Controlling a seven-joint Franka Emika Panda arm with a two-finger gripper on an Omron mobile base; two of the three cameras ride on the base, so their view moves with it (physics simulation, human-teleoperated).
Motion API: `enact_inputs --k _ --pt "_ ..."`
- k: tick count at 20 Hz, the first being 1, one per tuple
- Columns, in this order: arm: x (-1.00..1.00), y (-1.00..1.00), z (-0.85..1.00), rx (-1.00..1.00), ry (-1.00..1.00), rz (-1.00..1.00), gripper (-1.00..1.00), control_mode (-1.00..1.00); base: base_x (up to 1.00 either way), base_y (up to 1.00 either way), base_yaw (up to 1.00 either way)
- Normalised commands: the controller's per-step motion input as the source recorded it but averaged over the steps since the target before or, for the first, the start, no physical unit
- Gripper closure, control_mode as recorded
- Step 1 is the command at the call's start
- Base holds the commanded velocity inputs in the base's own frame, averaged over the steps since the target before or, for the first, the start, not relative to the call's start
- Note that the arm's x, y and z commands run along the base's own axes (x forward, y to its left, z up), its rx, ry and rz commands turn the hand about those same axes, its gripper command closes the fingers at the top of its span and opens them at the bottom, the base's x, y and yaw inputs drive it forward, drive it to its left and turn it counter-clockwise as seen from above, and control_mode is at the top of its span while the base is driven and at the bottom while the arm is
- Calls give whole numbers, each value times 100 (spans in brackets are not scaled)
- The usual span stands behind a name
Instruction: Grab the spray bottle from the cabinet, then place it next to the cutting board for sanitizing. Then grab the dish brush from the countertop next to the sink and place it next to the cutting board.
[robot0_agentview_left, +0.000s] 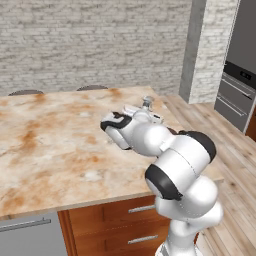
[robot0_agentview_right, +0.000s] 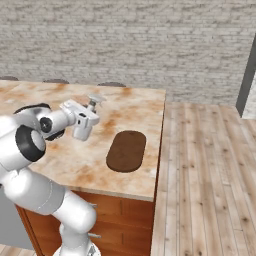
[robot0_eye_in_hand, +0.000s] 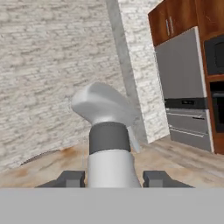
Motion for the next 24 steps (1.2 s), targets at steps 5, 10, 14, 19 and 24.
enact_inputs --k 5,10,14,19,24 --pt "4 0 -90 -4 -18 -69 100 -100 0 0 0" --pt "4 17 -73 -5 -28 -65 100 -100 0 0 0" --pt "0 65 -77 -8 -41 -54 100 -100 0 0 0" --pt "-6 57 -49 -8 -52 -49 100 -100 0 0 0" --pt "-16 52 -21 -15 -60 -50 100 -100 0 0 0"
